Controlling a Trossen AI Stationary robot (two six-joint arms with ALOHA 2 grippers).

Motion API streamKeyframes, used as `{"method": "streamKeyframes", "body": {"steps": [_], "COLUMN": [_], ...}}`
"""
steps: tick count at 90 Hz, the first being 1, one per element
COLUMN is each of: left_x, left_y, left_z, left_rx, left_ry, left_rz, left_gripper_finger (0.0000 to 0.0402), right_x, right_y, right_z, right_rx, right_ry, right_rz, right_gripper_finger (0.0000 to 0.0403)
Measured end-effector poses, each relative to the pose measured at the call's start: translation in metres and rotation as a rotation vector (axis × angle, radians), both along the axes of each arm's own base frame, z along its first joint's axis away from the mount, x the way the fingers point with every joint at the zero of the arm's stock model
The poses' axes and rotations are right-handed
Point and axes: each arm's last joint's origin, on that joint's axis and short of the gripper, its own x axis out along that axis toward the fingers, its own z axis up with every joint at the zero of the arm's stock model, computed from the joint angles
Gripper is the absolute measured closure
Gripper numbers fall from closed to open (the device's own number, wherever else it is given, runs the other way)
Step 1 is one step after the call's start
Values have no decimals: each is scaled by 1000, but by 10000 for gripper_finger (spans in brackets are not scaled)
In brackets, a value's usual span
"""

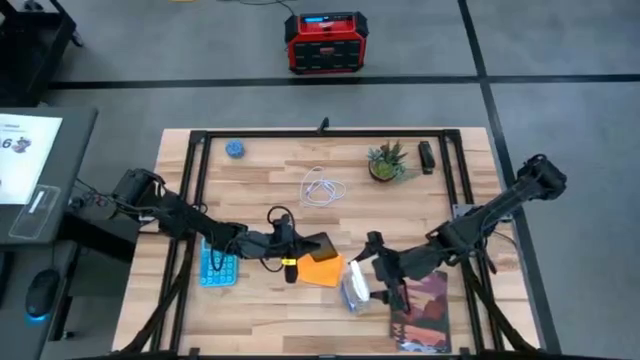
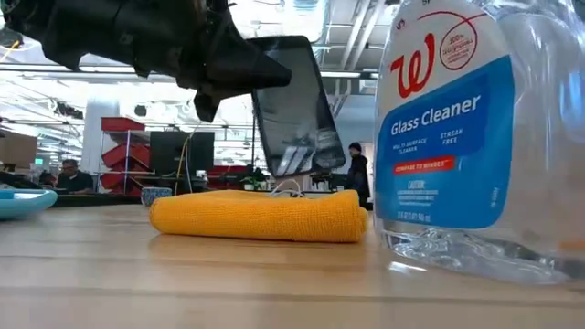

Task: Apply microfiber cloth
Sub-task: Spray the black cellphone

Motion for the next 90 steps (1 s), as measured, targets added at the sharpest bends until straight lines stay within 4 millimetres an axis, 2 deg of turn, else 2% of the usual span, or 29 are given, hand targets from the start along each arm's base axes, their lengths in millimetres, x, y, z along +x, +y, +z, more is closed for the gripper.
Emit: {"method": "streamKeyframes", "body": {"steps": [29, 43, 56, 90], "left_x": [19, 27, 31, 29], "left_y": [19, 20, 19, 11], "left_z": [51, 75, 80, 73], "left_rx": [31, 75, 97, 107], "left_ry": [-87, -116, -79, -10], "left_rz": [76, 82, 76, 50], "left_gripper_finger": [392, 392, 392, 392], "right_x": [4, 8, 9, 5], "right_y": [1, -3, -5, -3], "right_z": [-1, -2, -2, -3], "right_rx": [63, 83, 89, 112], "right_ry": [-10, -7, -6, 17], "right_rz": [-27, -50, -63, -134], "right_gripper_finger": [49, 49, 49, 49]}}
